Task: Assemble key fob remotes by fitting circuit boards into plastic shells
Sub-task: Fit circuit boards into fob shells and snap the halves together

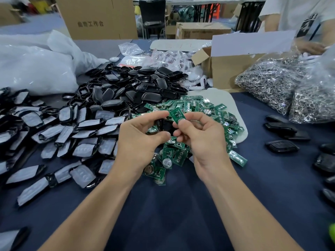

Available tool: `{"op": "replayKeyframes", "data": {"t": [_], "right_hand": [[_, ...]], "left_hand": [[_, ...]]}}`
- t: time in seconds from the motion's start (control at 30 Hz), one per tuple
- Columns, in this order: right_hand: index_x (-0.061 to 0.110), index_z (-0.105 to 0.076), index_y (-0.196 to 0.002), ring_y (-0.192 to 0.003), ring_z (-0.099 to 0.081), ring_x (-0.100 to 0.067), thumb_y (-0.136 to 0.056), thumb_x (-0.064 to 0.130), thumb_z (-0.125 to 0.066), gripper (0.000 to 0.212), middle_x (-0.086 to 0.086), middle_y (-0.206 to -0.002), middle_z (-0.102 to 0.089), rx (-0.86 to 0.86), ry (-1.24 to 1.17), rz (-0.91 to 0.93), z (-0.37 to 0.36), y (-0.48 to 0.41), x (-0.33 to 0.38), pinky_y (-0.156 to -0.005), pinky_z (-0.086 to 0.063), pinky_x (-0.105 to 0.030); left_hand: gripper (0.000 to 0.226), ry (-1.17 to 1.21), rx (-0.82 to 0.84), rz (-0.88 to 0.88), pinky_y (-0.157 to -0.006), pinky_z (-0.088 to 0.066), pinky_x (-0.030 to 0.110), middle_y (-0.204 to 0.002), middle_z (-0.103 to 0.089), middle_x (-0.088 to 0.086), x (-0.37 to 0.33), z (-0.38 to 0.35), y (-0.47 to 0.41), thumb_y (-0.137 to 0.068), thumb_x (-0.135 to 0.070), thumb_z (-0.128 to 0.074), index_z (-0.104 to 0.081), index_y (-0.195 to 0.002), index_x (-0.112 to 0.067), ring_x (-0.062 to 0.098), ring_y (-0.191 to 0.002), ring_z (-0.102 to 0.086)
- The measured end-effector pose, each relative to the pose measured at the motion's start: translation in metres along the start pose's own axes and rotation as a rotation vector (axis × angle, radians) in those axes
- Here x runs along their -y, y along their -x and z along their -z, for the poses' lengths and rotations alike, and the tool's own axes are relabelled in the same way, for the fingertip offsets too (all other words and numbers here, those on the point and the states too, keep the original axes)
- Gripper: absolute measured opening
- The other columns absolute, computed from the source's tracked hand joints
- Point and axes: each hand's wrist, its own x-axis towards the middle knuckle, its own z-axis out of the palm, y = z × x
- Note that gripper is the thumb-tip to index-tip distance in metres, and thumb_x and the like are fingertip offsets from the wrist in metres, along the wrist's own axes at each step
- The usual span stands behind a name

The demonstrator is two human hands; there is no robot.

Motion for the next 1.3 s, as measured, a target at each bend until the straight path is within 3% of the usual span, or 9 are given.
{"op": "replayKeyframes", "data": {"t": [0.13,0.27,0.43,0.57,0.7,0.8,0.97,1.13,1.3], "right_hand": [[0.009,-0.065,-0.092,-0.051,-0.061,-0.015,-0.092,-0.01,-0.065,0.019,-0.014,-0.074,-0.074,0.009,-0.018,-0.004,0.002,-0.004,0.0,-0.047,-0.049,-0.022],[0.012,-0.073,-0.085,-0.051,-0.059,-0.014,-0.09,-0.01,-0.069,0.023,-0.01,-0.068,-0.07,-0.016,0.038,0.026,0.007,-0.008,0.001,-0.048,-0.048,-0.021],[0.014,-0.076,-0.087,-0.053,-0.056,-0.011,-0.092,-0.008,-0.066,0.025,-0.001,-0.063,-0.063,0.043,0.134,0.05,0.008,-0.008,0.001,-0.049,-0.044,-0.02],[0.017,-0.071,-0.096,-0.053,-0.053,-0.01,-0.09,-0.006,-0.069,0.024,0.006,-0.06,-0.059,-0.004,0.18,0.067,0.012,-0.008,0.0,-0.052,-0.044,-0.019],[0.021,-0.065,-0.077,-0.05,-0.044,-0.01,-0.081,-0.015,-0.071,0.037,0.006,-0.056,-0.053,-0.009,0.147,0.066,0.013,-0.01,0.0,-0.05,-0.038,-0.02],[0.02,-0.072,-0.078,-0.049,-0.047,-0.007,-0.083,-0.011,-0.074,0.031,0.004,-0.061,-0.059,0.011,0.017,-0.025,0.012,-0.011,0.003,-0.048,-0.039,-0.016],[0.015,-0.075,-0.087,-0.051,-0.047,-0.01,-0.089,0.007,-0.075,0.008,-0.002,-0.065,-0.064,0.01,-0.105,-0.145,0.017,-0.013,0.009,-0.046,-0.036,-0.017],[0.015,-0.074,-0.083,-0.045,-0.043,-0.013,-0.093,0.006,-0.069,0.014,-0.005,-0.056,-0.059,0.063,0.016,-0.148,0.016,-0.01,0.011,-0.042,-0.033,-0.02],[0.01,-0.074,-0.084,-0.049,-0.049,-0.012,-0.097,0.014,-0.066,0.016,-0.006,-0.063,-0.065,0.107,0.133,-0.017,0.016,-0.008,0.015,-0.046,-0.035,-0.019]], "left_hand": [[0.054,0.076,-0.028,0.073,-0.09,-0.058,0.031,-0.113,-0.079,-0.003,0.003,0.002,-0.005,-0.072,0.013,-0.082,-0.08,-0.112,-0.022,0.014,-0.115,-0.071],[0.06,0.309,-0.078,0.182,-0.075,-0.059,0.02,-0.098,-0.081,0.003,0.0,0.004,-0.01,-0.079,0.025,-0.068,-0.07,-0.119,-0.02,0.014,-0.092,-0.077],[0.055,0.529,-0.012,0.284,-0.067,-0.06,0.019,-0.091,-0.08,0.001,-0.005,0.001,-0.011,-0.069,-0.001,-0.074,-0.066,-0.123,-0.01,0.01,-0.081,-0.077],[0.039,0.504,0.007,0.286,-0.071,-0.06,0.02,-0.098,-0.081,0.003,-0.006,0.003,-0.01,-0.075,-0.005,-0.073,-0.07,-0.113,-0.012,0.012,-0.085,-0.077],[0.044,0.472,-0.005,0.339,-0.072,-0.062,0.024,-0.104,-0.078,0.012,-0.009,0.008,-0.012,-0.073,-0.011,-0.074,-0.069,-0.117,-0.005,0.016,-0.083,-0.076],[0.018,0.387,-0.02,0.37,-0.075,-0.064,0.026,-0.099,-0.079,0.01,-0.009,0.012,-0.011,-0.088,-0.003,-0.071,-0.072,-0.104,-0.009,0.016,-0.083,-0.075],[0.011,0.282,-0.051,0.411,-0.055,-0.058,0.026,-0.092,-0.08,0.004,-0.012,0.013,-0.012,-0.097,-0.01,-0.066,-0.076,-0.102,-0.014,0.013,-0.079,-0.077],[0.019,0.157,0.038,0.385,-0.038,-0.051,0.025,-0.089,-0.08,0.011,-0.012,0.002,-0.004,-0.101,-0.011,-0.064,-0.079,-0.094,-0.019,0.032,-0.073,-0.079],[0.013,0.122,0.019,0.389,-0.055,-0.061,0.031,-0.106,-0.078,0.02,-0.007,0.0,-0.006,-0.097,-0.008,-0.069,-0.079,-0.105,-0.013,0.032,-0.091,-0.078]]}}
